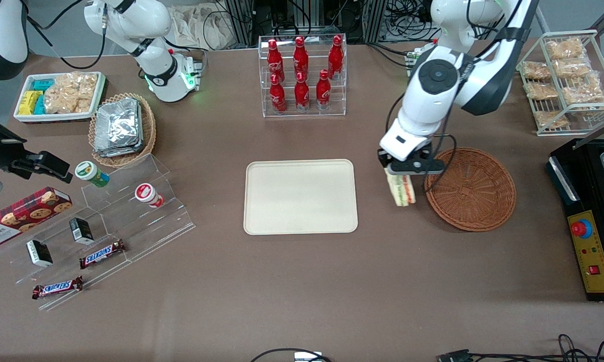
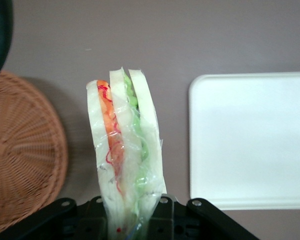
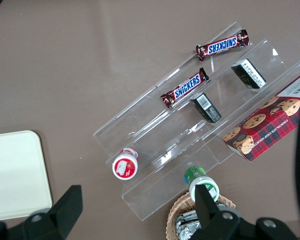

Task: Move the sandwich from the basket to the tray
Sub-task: 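Lift the sandwich and carry it with the left gripper toward the tray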

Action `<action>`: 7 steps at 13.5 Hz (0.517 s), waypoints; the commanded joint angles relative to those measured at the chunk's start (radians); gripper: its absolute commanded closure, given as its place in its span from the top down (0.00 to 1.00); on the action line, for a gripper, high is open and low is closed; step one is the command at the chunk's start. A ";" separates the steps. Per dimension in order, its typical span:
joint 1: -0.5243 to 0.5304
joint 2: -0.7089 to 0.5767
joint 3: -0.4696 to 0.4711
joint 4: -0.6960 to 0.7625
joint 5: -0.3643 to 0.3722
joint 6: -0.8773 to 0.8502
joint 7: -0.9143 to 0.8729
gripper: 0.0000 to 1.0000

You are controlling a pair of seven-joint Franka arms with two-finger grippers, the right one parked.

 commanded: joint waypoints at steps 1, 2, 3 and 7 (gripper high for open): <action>0.003 0.103 -0.060 0.065 0.074 -0.016 0.017 0.12; 0.003 0.132 -0.078 0.070 0.088 -0.016 0.017 0.14; 0.003 0.159 -0.097 0.076 0.108 -0.016 0.017 0.14; 0.003 0.245 -0.152 0.079 0.173 0.023 0.011 0.14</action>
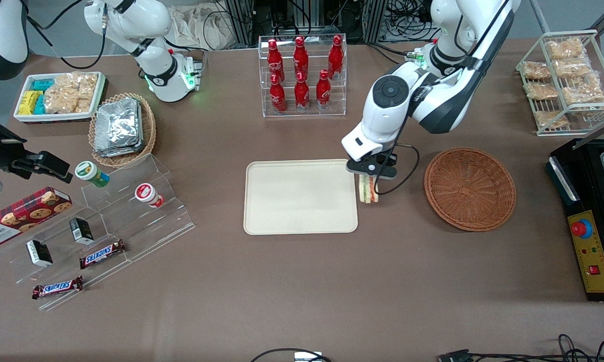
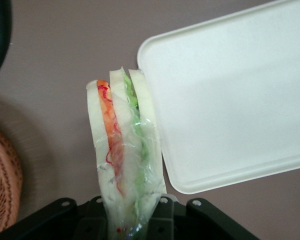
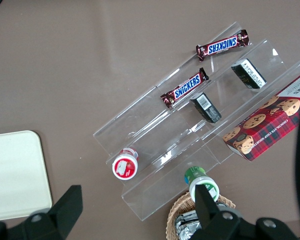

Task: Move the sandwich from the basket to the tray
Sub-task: 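Lift the sandwich and carry it with the left gripper toward the tray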

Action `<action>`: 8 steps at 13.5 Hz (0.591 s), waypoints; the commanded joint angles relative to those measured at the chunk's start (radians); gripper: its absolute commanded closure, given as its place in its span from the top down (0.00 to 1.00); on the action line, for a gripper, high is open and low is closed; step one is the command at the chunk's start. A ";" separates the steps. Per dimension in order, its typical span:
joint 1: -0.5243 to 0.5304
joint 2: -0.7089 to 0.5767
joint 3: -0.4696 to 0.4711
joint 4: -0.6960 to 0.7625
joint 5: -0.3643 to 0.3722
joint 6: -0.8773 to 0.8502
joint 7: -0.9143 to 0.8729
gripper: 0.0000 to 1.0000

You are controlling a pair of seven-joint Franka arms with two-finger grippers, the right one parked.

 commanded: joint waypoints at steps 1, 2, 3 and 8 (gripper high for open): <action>0.004 0.072 -0.030 0.037 0.028 0.033 0.004 0.14; 0.004 0.086 -0.035 0.037 0.028 0.045 0.002 0.14; -0.036 0.100 -0.033 0.040 0.031 0.050 -0.008 0.14; -0.090 0.265 -0.022 0.105 0.198 0.050 -0.158 0.14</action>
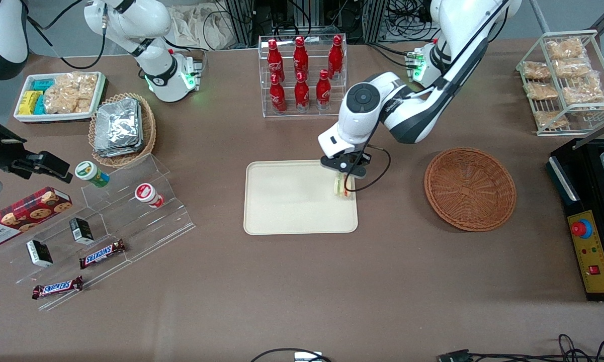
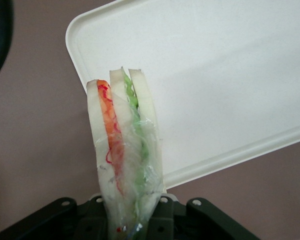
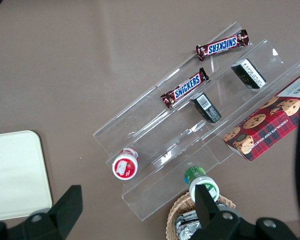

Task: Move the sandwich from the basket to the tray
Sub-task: 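Lower the sandwich onto the tray and open the left gripper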

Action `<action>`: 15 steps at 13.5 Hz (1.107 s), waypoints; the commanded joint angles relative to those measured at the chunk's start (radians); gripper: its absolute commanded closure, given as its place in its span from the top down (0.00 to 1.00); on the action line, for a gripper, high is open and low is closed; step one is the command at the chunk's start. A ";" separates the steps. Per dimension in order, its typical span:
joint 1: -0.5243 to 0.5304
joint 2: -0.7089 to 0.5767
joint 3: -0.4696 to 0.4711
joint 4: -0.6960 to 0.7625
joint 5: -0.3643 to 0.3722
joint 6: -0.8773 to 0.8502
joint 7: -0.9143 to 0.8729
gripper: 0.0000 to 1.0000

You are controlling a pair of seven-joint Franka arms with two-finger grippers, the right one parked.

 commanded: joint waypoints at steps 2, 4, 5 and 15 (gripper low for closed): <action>-0.026 0.180 0.003 0.095 0.171 -0.006 -0.128 0.14; -0.039 0.219 0.003 0.102 0.226 -0.006 -0.167 0.13; -0.039 0.233 0.003 0.110 0.234 -0.006 -0.175 0.13; -0.192 0.277 0.119 0.159 0.237 -0.006 -0.271 0.30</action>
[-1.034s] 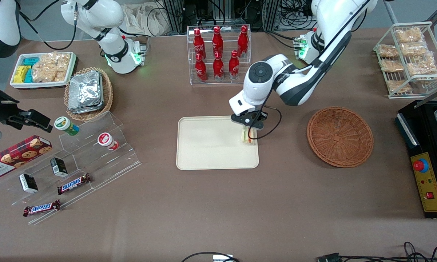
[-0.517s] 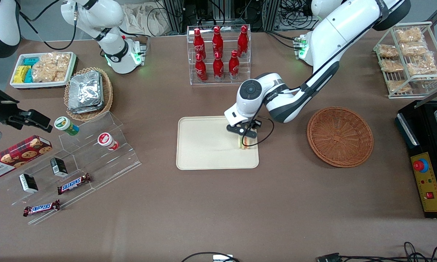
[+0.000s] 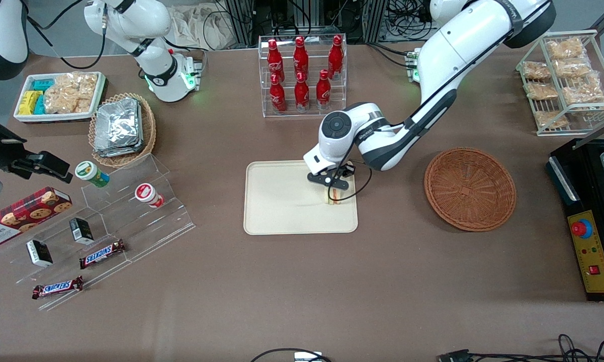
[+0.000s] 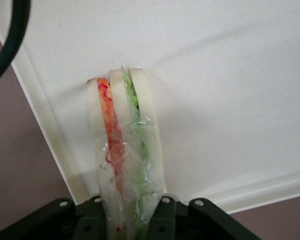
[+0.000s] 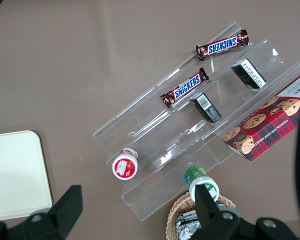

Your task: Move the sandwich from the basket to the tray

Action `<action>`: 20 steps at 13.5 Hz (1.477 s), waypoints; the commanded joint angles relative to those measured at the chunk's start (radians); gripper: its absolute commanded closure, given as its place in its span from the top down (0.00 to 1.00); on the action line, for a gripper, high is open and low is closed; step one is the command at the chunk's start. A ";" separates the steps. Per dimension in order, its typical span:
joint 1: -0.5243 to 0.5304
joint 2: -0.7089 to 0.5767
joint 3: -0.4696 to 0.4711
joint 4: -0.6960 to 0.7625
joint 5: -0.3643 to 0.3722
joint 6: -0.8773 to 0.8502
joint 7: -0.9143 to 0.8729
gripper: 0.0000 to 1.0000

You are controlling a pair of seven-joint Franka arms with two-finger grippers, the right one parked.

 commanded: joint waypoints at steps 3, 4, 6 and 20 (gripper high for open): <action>-0.061 0.011 0.047 0.038 0.020 -0.008 -0.073 1.00; -0.058 0.011 0.047 0.038 0.020 -0.008 -0.073 1.00; -0.054 0.000 0.047 0.058 0.010 -0.021 -0.074 1.00; 0.208 -0.257 0.041 0.219 -0.139 -0.294 -0.074 1.00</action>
